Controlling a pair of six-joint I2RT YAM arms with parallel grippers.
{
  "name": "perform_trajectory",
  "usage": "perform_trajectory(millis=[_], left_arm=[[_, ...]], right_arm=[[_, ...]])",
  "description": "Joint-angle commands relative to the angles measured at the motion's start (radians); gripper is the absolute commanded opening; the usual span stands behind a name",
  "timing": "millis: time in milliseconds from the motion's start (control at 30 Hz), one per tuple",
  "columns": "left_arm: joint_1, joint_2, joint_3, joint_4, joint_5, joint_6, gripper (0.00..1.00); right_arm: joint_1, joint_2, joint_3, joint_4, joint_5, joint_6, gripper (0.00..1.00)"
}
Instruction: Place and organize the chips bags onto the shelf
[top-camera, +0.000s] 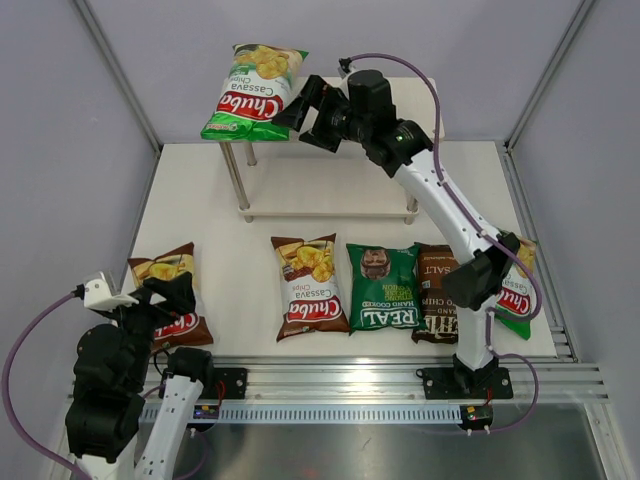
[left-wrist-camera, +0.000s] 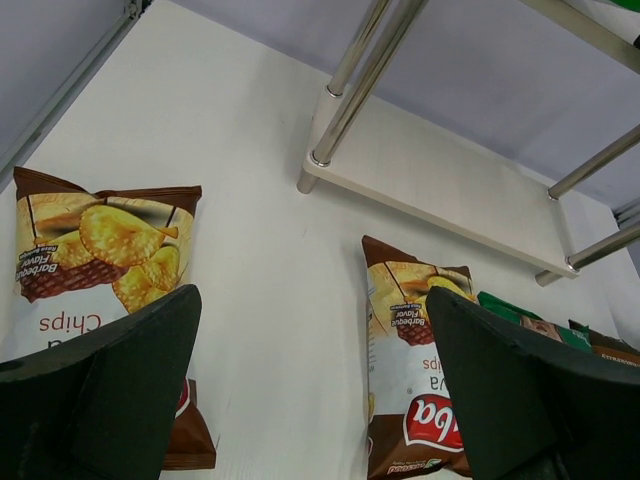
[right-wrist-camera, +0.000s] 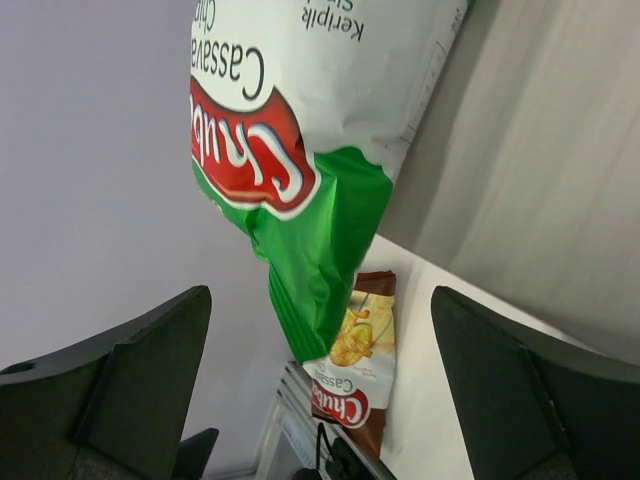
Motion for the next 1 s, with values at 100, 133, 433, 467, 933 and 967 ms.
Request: perform_trajectory(millis=[100,133,433,467,933,967], left_arm=[[-0.003,0.082,-0.012,0.056,0.156,0.018,0.99],[-0.003,0.094,-0.019,0.076,0.183,0.014,0.99],[-0.010,0.273,-0.312,0.487,0.706,-0.227,0.99],[-0.023,0.295,-0.347,0.545,0.720,-0.297,0.99],[-0.828,0.934,-0.118,0.808,0.064,-0.405,0.99],[-0.830,1.038,-0.093,0.808,0.062,-0.428,0.99]], right_arm=[[-0.004,-0.255,-0.116,-0.064,0.120,-0.159,0.99],[-0.004,-0.289,-0.171,-0.073,0.132,-0.180,0.99],[-0.006,-0.827,-0.713,-0.136,0.376,-0.352,0.99],[-0.006,-0.917,-0.755,-0.154,0.428,-0.352,0.99],[-0.007,-1.489,-1.185,-0.415,0.547,-0.241,0.98],[-0.006,-1.503,-1.182,-0.426,0.556,-0.240,0.98]])
